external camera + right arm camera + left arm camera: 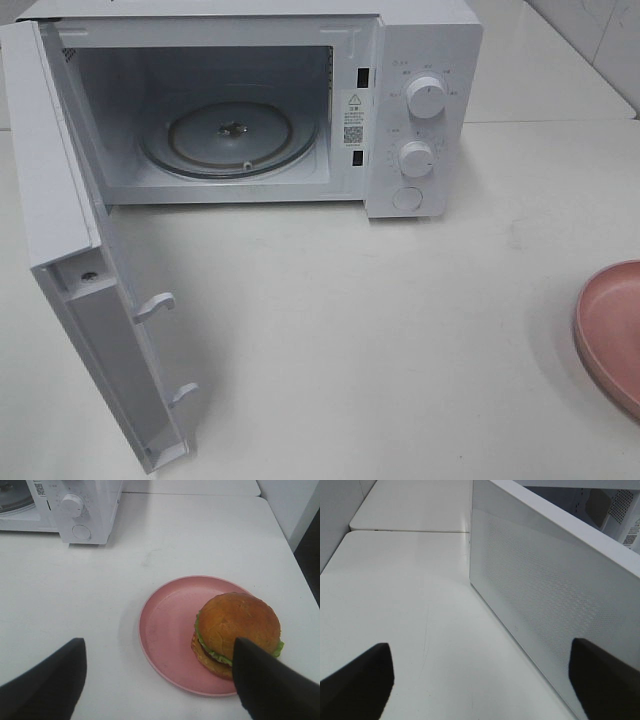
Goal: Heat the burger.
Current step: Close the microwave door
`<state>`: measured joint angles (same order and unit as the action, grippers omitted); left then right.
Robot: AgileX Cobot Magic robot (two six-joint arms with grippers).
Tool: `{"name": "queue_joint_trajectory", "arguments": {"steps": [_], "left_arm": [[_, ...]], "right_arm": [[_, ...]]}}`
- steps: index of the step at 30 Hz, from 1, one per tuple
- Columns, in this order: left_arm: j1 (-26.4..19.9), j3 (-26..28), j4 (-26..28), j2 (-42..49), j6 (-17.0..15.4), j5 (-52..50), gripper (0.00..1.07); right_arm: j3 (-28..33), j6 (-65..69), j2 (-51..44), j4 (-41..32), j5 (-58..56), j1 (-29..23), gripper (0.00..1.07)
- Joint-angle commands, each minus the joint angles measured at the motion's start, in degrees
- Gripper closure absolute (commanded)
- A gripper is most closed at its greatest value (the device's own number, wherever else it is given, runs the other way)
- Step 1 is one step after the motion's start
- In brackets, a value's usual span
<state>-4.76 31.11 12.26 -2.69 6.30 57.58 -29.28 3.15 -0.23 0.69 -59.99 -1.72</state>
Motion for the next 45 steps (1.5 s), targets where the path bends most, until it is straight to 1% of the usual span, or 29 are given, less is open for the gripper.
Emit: {"name": "queue_joint_trajectory", "arguments": {"steps": [1, 2, 3, 4, 5, 6, 7, 8, 9, 10, 15, 16, 21, 23, 24, 25, 27, 28, 29, 34, 36, 38, 39, 40, 41, 42, 43, 44, 45], "left_arm": [[0.17, 0.17, 0.52, -3.32, -0.4, -3.21, 0.44], [0.17, 0.17, 0.63, -4.18, -0.4, -4.18, 0.52], [0.17, 0.17, 0.63, -4.18, -0.4, -4.18, 0.52], [0.17, 0.17, 0.63, -5.84, -0.4, -6.02, 0.67], [0.17, 0.17, 0.46, -6.88, -0.4, -7.22, 0.75], [0.17, 0.17, 0.46, -6.88, -0.4, -7.22, 0.75], [0.17, 0.17, 0.06, -9.28, -0.34, -10.37, 0.88], [0.17, 0.17, 0.0, -10.66, -0.34, -11.97, 0.96], [0.17, 0.17, 0.0, -10.66, -0.34, -11.97, 0.96], [0.17, 0.17, 0.0, -13.29, -0.34, -14.5, 1.07], [0.17, -0.52, 0.0, -17.82, -0.4, -21.43, 1.07], [0.17, -2.06, 0.0, -19.42, -0.4, -26.18, 1.07], [0.17, -6.3, 0.0, -22.23, 0.11, -34.78, 1.07], [0.17, -9.63, 0.0, -24.58, 2.12, -43.32, 1.07], [0.17, -9.63, 0.0, -24.58, 2.12, -43.32, 1.07], [0.17, -11.97, 0.0, -26.18, 3.15, -48.99, 1.07], [0.17, -13.92, 0.06, -28.02, 3.9, -54.43, 1.07], [0.17, -13.92, 0.06, -28.02, 3.9, -54.43, 1.07], [0.17, -15.7, 0.06, -30.37, 3.95, -59.36, 1.07], [0.17, -17.93, -0.06, -35.58, 3.9, -67.61, 1.07], [0.17, -18.22, -2.18, -41.14, 3.72, -72.77, 1.07], [0.17, -18.22, -3.09, -42.69, 3.61, -73.85, 1.07], [0.17, -18.22, -5.44, -45.66, 2.52, -75.52, 1.07], [0.17, -18.22, -5.44, -45.66, 2.52, -75.52, 1.07], [0.17, -18.22, -7.16, -47.15, 1.2, -76.26, 1.07], [0.23, -18.22, -10.54, -49.45, -2.23, -77.75, 1.07], [0.23, -18.22, -10.54, -49.45, -2.23, -77.75, 1.07], [0.46, -18.22, -11.86, -50.65, -3.95, -78.67, 1.07], [0.46, -18.22, -16.27, -52.65, -8.59, -81.82, 1.07]], "right_arm": [[0.06, -0.06, -1.49, -0.06, 0.23, 0.29, 0.31], [0.06, -0.06, -1.49, -0.06, 0.23, 0.29, 0.31], [0.06, -0.06, -1.49, -0.06, 0.23, 0.29, 0.31], [0.06, -0.06, -1.49, -0.06, 0.23, 0.29, 0.31], [0.06, -0.06, -1.49, -0.06, 0.23, 0.29, 0.31], [0.06, -0.06, -1.49, -0.06, 0.23, 0.29, 0.31], [0.06, -0.06, -1.49, -0.11, 0.23, 0.29, 0.31], [0.06, -0.06, -1.49, -0.11, 0.23, 0.29, 0.31], [0.06, -0.06, -1.49, -0.11, 0.23, 0.29, 0.31], [0.06, -0.06, -1.49, -0.11, 0.23, 0.29, 0.31], [0.06, -0.06, -1.49, -0.11, 0.23, 0.29, 0.31], [0.06, -0.06, -1.49, -0.11, 0.23, 0.29, 0.31], [0.06, -0.06, -1.49, -0.11, 0.23, 0.29, 0.31], [0.06, -0.06, -1.49, -0.11, 0.23, 0.29, 0.31], [0.06, -0.06, -1.49, -0.11, 0.23, 0.29, 0.31], [0.06, -0.06, -1.49, -0.11, 0.23, 0.29, 0.31], [0.06, -0.06, -1.49, -0.11, 0.23, 0.29, 0.31], [0.06, -0.06, -1.49, -0.11, 0.23, 0.29, 0.31], [0.06, -0.06, -1.49, -0.11, 0.23, 0.29, 0.31], [0.06, -0.06, -1.49, -0.11, 0.23, 0.29, 0.31], [0.06, -0.06, -1.49, -0.11, 0.23, 0.29, 0.31], [0.06, -0.06, -1.49, -0.11, 0.23, 0.29, 0.31], [0.06, -0.06, -1.49, -0.11, 0.23, 0.29, 0.31], [0.06, -0.06, -1.49, -0.11, 0.23, 0.29, 0.31], [0.06, -0.06, -1.49, -0.11, 0.23, 0.29, 0.31], [0.06, -0.06, -1.49, -0.11, 0.23, 0.29, 0.31], [0.06, -0.06, -1.49, -0.11, 0.23, 0.29, 0.31], [0.06, -0.06, -1.49, -0.11, 0.23, 0.29, 0.31], [0.06, -0.06, -1.49, -0.11, 0.23, 0.29, 0.31]]}}
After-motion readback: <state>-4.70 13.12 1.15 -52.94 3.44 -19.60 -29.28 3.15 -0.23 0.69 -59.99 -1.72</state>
